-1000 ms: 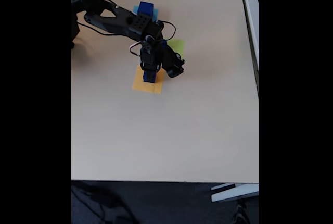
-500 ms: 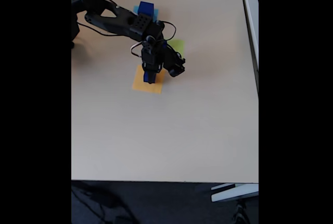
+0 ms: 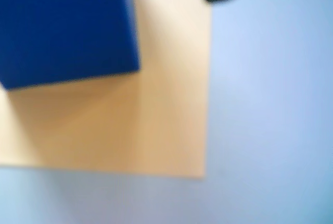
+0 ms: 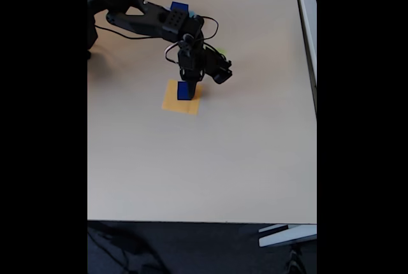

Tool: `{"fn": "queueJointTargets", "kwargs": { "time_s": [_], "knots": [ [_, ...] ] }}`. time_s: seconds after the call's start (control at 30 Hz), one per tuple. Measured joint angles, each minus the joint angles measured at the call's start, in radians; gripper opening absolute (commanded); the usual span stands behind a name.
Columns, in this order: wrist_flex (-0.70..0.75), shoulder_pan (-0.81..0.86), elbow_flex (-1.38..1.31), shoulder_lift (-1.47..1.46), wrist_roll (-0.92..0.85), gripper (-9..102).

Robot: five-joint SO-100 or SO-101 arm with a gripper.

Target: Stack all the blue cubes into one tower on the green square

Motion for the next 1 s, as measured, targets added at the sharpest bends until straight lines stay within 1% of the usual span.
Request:
{"fn": "queueJointTargets", "kwargs": {
  "time_s": [0.4, 0.53, 0.63, 0.73, 1.0],
  "knots": [
    [0.029, -0.028, -0.063, 0.011, 0.002, 32],
    [0.074, -0.063, -0.138, 0.011, 0.006, 32],
    [0.103, -0.107, -0.186, 0.023, 0.049, 32],
    [0.138, -0.150, -0.204, 0.054, 0.141, 32],
    [0.146, -0.244, -0.219, 0.063, 0.301, 31]
  ]
}}
